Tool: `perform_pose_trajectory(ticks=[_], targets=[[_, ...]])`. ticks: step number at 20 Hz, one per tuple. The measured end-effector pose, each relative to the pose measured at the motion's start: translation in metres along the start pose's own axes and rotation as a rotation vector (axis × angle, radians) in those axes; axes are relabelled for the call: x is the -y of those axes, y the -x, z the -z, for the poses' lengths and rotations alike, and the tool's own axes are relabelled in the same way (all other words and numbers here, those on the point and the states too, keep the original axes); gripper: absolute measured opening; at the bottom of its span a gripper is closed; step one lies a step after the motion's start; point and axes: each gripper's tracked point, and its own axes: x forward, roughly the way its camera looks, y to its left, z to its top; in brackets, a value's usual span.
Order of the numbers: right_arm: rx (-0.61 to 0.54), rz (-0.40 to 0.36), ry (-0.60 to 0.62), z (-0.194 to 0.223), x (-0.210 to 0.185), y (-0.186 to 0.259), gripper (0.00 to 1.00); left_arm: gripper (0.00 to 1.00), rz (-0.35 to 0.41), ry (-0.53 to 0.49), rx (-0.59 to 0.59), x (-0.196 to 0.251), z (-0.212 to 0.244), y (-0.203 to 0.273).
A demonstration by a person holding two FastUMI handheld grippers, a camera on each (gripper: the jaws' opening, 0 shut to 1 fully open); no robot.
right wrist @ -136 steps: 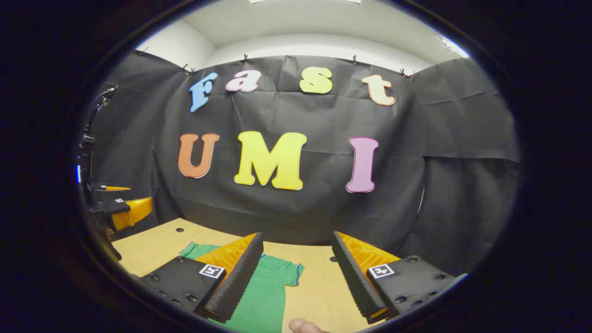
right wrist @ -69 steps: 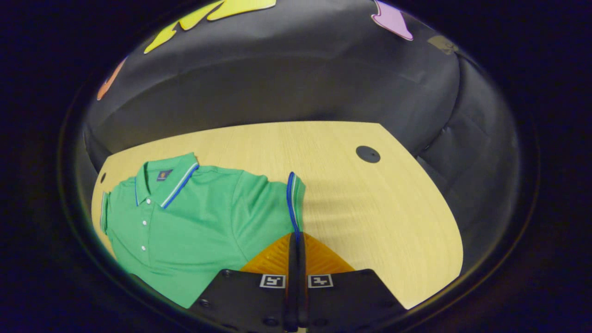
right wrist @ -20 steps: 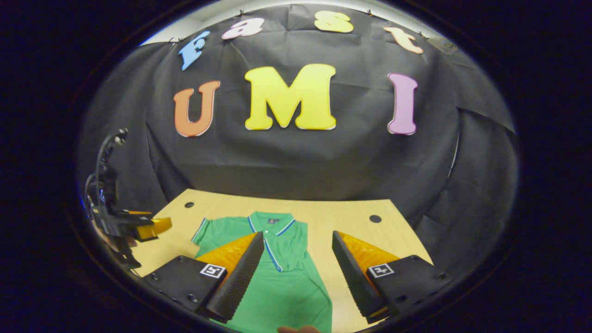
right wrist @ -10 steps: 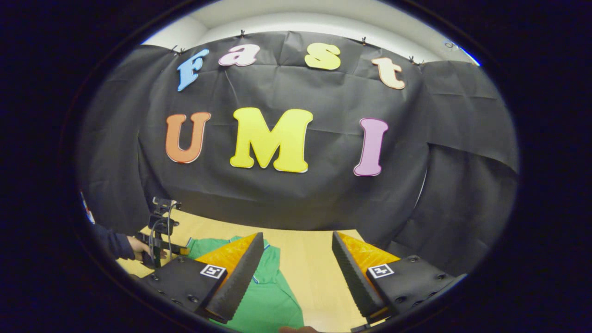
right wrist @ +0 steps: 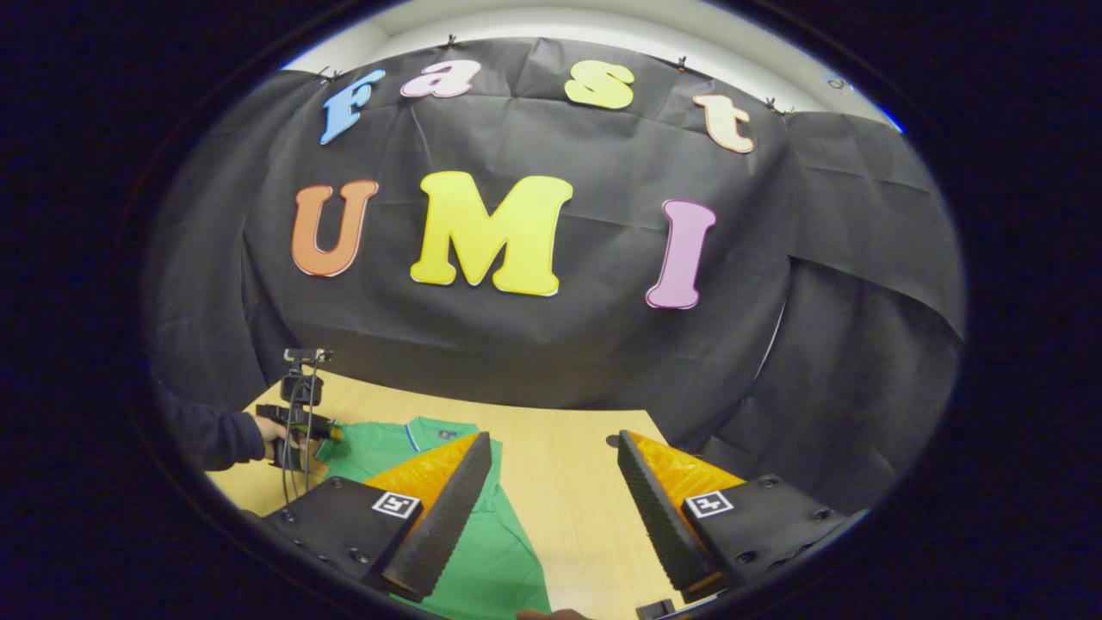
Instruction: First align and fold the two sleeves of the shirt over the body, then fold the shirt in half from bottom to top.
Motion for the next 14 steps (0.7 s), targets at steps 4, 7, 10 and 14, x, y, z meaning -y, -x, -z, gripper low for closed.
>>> perform_pose_trajectory(ticks=[4,7,10,14], targets=[[-0.021,0.002,0.002,0.006,0.001,-0.002,0.95,0.66,0.003,-0.02,-0.013,-0.003,0.001,-0.004],[-0.037,-0.005,-0.01,0.014,-0.003,-0.004,0.96,0.51,0.007,-0.035,-0.025,-0.005,0.003,-0.003],[-0.033,-0.006,-0.006,0.012,-0.004,-0.001,0.96,0.4,-0.004,-0.076,-0.04,-0.008,0.005,-0.004],[-0.023,-0.003,-0.005,0.011,-0.004,0.005,0.95,0.13,0.006,-0.099,-0.055,-0.008,0.006,-0.002]])
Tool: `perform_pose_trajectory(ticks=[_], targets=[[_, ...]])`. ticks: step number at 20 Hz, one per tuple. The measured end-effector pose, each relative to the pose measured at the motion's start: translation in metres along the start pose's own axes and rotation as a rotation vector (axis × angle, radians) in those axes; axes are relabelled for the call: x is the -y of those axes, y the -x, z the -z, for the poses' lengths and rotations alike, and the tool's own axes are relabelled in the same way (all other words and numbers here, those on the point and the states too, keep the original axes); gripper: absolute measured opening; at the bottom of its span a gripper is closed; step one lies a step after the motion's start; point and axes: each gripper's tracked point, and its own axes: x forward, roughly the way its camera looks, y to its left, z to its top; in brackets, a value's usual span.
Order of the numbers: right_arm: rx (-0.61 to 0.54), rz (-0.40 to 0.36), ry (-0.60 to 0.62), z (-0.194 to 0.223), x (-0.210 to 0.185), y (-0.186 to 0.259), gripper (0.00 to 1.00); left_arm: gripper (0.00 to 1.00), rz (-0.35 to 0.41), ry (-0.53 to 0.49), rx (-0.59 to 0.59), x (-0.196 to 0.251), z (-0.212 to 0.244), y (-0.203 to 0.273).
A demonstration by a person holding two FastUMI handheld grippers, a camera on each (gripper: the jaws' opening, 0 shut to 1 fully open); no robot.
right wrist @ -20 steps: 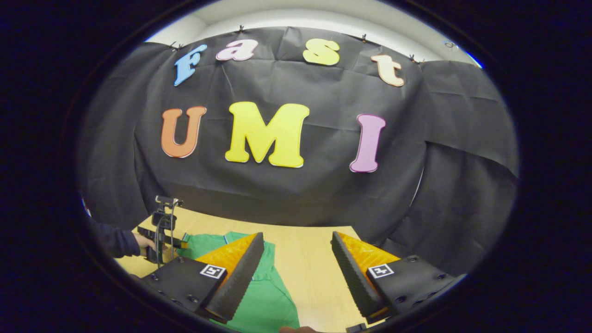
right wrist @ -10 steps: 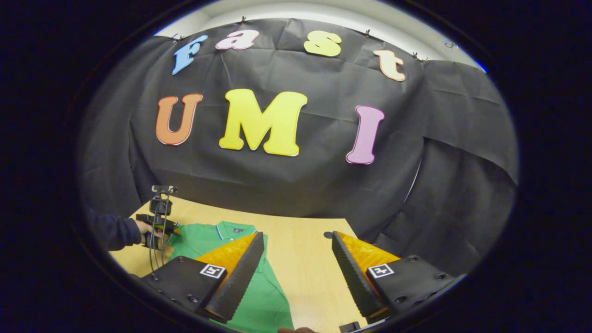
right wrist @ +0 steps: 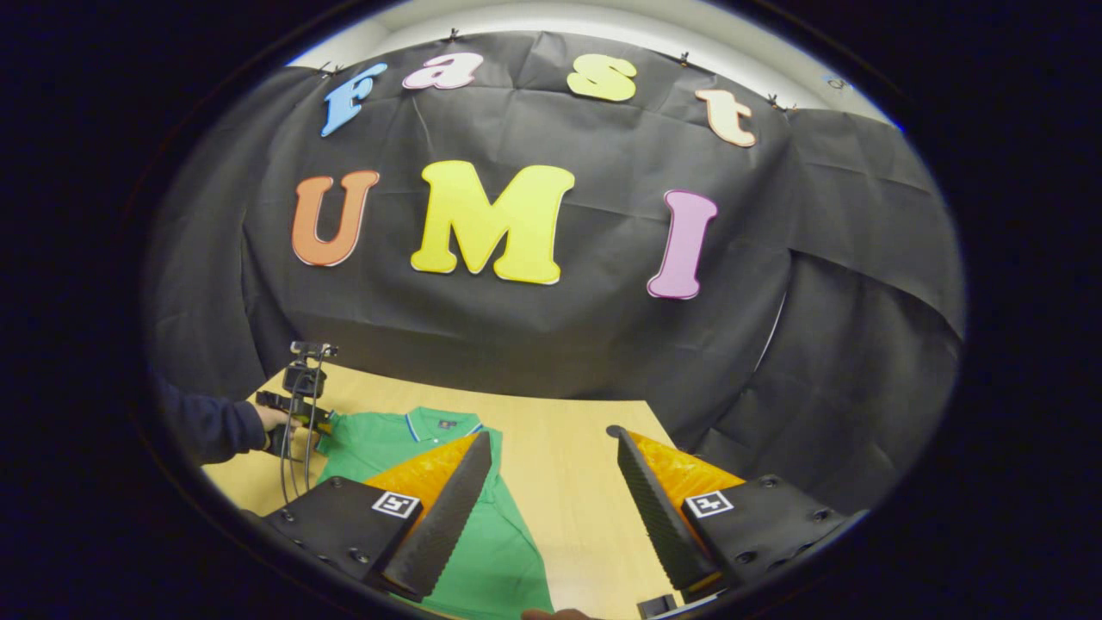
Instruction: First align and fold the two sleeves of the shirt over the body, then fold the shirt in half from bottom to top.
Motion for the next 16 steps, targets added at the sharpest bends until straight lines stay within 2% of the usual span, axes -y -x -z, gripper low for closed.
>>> perform_pose_trajectory(ticks=[2,7,10,16], targets=[[0.006,-0.004,-0.005,-0.001,-0.001,0.003,0.96,0.08,0.0,-0.002,-0.003,0.0,-0.001,0.0],[0.021,0.017,-0.034,-0.003,0.009,0.007,0.95,0.05,0.02,-0.034,0.014,0.013,-0.009,0.014],[0.018,0.029,-0.06,0.0,0.015,0.01,0.94,0.05,0.026,-0.097,0.052,0.026,-0.024,0.031],[0.003,0.049,-0.079,0.008,0.026,0.012,0.95,0.05,0.069,-0.215,0.062,0.081,-0.026,0.046]])
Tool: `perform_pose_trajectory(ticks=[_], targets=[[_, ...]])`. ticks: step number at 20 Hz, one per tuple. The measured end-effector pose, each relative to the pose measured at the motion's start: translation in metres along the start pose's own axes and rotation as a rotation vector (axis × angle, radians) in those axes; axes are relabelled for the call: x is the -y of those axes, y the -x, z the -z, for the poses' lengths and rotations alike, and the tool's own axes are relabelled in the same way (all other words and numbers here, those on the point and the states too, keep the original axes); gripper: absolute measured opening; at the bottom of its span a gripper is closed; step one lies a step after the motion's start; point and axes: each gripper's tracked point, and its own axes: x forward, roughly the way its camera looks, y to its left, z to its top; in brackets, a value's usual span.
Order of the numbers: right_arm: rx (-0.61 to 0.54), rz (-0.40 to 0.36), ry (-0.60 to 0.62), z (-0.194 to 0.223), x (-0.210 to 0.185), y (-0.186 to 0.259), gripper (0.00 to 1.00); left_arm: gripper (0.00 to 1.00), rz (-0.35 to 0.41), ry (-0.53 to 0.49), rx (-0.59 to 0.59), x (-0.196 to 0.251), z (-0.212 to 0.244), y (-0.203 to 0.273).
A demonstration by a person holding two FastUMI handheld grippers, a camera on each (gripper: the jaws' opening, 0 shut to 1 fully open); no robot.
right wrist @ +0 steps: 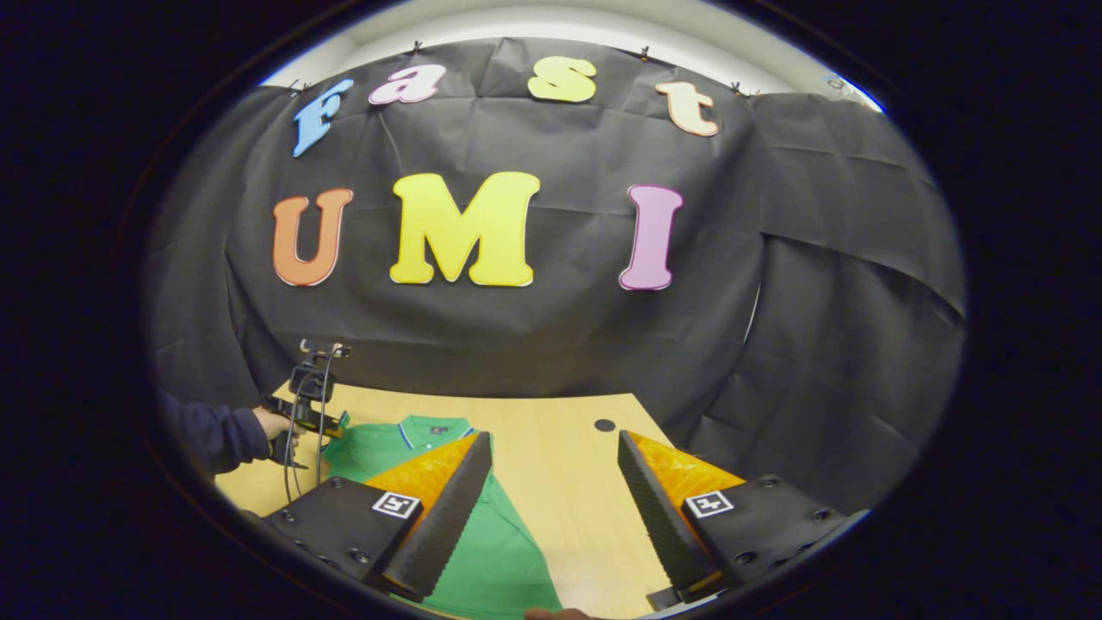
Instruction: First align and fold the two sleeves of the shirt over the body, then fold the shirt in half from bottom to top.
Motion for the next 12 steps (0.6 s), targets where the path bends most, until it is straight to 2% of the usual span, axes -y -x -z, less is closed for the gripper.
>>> perform_pose_trajectory(ticks=[7,12], targets=[[-0.023,0.002,0.002,0.012,0.003,0.003,0.94,0.04,0.063,-0.179,0.014,0.076,-0.006,0.003],[-0.052,0.012,0.009,0.026,0.008,0.004,0.95,0.04,0.084,-0.243,-0.011,0.112,0.006,-0.004]])
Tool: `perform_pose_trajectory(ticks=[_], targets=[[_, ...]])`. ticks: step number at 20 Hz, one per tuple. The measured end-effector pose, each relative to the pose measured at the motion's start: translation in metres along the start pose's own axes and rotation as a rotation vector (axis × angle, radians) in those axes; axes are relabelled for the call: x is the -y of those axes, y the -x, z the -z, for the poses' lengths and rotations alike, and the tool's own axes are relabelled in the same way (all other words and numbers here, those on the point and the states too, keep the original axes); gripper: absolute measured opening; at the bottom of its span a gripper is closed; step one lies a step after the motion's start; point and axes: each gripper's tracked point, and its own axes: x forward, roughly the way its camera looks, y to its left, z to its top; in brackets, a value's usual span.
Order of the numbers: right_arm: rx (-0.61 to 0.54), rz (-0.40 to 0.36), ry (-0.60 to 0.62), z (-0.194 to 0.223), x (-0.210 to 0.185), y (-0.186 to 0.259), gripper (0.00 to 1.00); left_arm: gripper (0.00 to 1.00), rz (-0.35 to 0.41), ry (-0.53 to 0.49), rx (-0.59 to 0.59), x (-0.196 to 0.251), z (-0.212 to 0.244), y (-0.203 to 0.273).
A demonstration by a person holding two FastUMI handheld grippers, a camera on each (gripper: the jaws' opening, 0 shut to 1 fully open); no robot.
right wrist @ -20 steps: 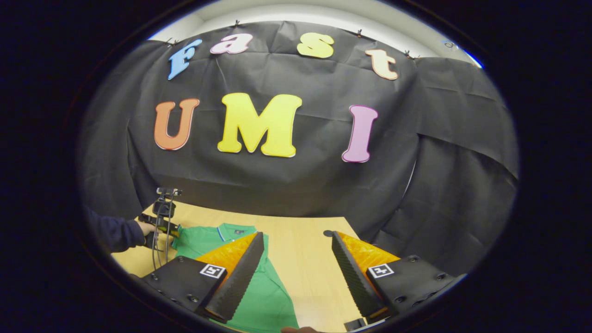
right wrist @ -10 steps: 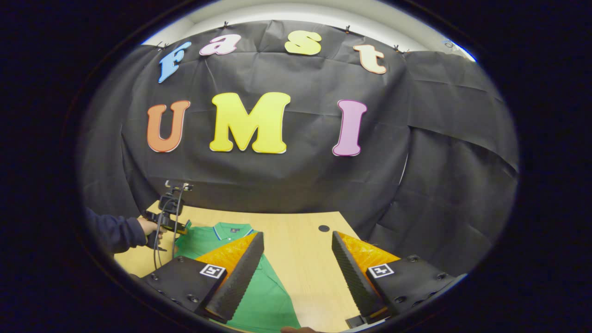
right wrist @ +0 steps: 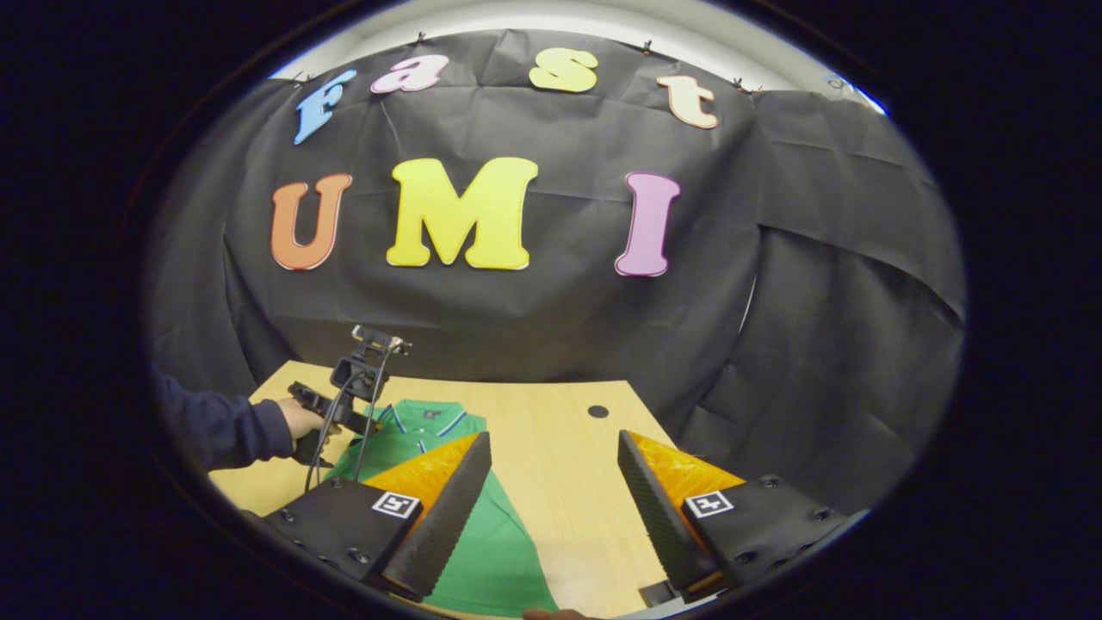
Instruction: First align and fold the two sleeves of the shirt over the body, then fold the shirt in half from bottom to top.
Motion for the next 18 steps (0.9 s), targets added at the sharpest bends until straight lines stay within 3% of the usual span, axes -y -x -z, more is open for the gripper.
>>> perform_pose_trajectory(ticks=[8,11,14,15,17,18], targets=[[-0.048,0.021,-0.016,0.023,0.017,0.0,0.95,0.04,-0.008,-0.055,-0.042,0.034,0.019,-0.006],[-0.051,0.026,-0.026,0.025,0.023,-0.002,0.96,0.05,0.049,-0.002,-0.101,0.049,0.037,-0.011],[-0.046,0.02,-0.028,0.025,0.027,0.0,0.96,0.15,0.107,0.064,-0.108,0.056,0.043,-0.006],[-0.043,0.014,-0.028,0.025,0.027,0.0,0.95,0.21,0.116,0.086,-0.107,0.057,0.043,-0.002],[-0.03,-0.007,-0.034,0.022,0.026,0.001,0.96,0.67,0.126,0.109,-0.1,0.056,0.043,0.005],[-0.025,-0.014,-0.036,0.022,0.026,0.002,0.95,0.72,0.131,0.122,-0.09,0.055,0.044,0.013]])
